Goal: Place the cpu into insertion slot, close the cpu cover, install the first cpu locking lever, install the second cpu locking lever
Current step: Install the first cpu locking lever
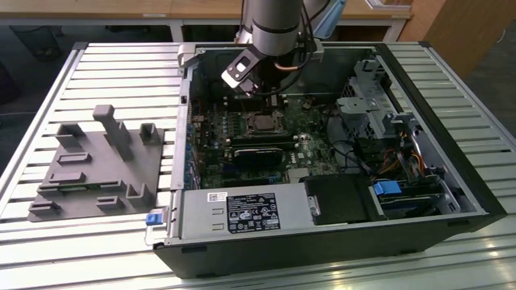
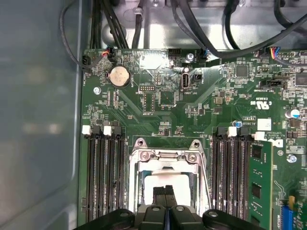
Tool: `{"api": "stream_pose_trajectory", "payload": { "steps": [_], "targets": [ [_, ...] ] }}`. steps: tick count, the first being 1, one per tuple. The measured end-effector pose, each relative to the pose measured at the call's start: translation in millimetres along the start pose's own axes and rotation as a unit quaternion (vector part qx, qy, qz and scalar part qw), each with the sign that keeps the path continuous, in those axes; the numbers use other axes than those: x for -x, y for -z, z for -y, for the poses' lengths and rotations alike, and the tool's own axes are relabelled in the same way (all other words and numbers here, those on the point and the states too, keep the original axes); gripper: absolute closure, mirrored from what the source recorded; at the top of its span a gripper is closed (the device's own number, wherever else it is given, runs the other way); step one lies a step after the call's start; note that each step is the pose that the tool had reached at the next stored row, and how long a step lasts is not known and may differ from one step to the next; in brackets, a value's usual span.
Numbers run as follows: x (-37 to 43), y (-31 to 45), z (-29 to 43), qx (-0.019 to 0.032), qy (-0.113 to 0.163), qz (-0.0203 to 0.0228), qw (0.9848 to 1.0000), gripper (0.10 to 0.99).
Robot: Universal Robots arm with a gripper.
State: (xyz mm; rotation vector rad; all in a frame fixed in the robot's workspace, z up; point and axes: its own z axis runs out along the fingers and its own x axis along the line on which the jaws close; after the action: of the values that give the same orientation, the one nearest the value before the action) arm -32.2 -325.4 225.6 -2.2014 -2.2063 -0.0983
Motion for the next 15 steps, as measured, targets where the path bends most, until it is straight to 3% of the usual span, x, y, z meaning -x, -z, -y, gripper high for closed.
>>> {"api": "stream_pose_trajectory", "payload": {
  "steps": [15],
  "targets": [
    [-0.3,4.4,-0.1,0.0000,0.000,-0.0001,1.0000,0.965]
  ]
}}
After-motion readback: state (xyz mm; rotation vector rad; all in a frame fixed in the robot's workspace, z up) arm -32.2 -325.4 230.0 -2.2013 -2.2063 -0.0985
